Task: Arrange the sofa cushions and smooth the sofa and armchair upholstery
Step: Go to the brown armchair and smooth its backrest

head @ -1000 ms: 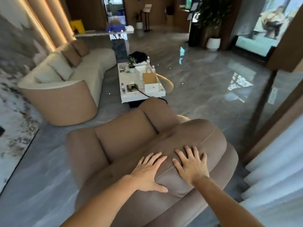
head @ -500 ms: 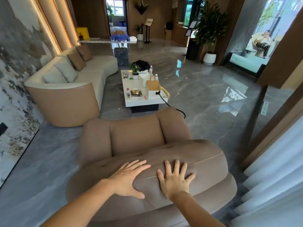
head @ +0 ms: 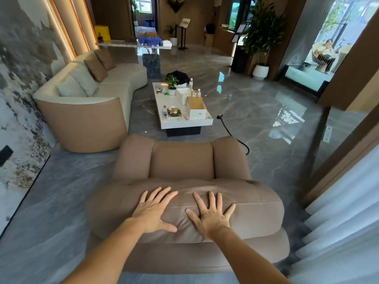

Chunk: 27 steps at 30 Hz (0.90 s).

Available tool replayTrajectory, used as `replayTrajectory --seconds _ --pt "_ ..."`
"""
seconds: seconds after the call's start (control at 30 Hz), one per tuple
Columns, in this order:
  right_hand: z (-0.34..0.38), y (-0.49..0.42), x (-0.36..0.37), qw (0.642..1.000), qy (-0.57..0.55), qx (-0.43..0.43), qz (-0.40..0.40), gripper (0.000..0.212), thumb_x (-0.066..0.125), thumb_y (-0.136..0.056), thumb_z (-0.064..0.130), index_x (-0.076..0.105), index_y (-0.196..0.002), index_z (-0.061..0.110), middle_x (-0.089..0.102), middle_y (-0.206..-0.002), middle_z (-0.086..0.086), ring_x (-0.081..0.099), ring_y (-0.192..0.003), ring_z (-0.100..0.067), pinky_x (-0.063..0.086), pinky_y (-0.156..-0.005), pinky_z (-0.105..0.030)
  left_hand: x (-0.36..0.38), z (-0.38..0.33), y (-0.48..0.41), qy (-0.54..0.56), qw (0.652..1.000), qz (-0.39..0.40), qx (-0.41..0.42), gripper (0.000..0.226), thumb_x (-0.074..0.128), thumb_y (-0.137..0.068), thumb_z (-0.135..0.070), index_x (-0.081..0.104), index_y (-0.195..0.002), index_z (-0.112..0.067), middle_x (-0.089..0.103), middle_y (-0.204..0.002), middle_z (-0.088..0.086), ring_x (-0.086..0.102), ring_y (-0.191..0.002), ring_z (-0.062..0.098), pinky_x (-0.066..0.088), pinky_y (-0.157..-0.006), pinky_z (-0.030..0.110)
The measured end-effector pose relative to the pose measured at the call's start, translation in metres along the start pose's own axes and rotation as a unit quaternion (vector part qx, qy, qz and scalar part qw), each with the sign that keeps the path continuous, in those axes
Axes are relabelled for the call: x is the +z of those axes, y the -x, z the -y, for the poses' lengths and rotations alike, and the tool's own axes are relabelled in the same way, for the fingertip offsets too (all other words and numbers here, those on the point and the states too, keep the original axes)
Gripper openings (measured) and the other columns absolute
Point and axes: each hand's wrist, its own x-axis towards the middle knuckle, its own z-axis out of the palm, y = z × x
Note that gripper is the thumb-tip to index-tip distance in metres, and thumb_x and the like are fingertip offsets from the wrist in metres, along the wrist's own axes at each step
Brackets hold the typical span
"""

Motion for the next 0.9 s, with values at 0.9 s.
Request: replayTrajectory --seconds 0.9 --pt "-0.041 -0.018 -0.047 0.999 0.044 -0.032 0.005 0.086 0.008 -0.068 0.095 0.012 -0.145 0.056 0.020 -0.155 -0.006 0.018 -0.140 -0.036 0.011 -0.104 -0.071 -0.036 -0.040 -0.007 0.005 0.999 0.048 -0.008 0.109 0.052 -0.065 -0.084 0.005 -0.152 -0.038 0.006 -0.161 -0.006 0.006 -0.146 0.021 0.016 -0.116 0.049"
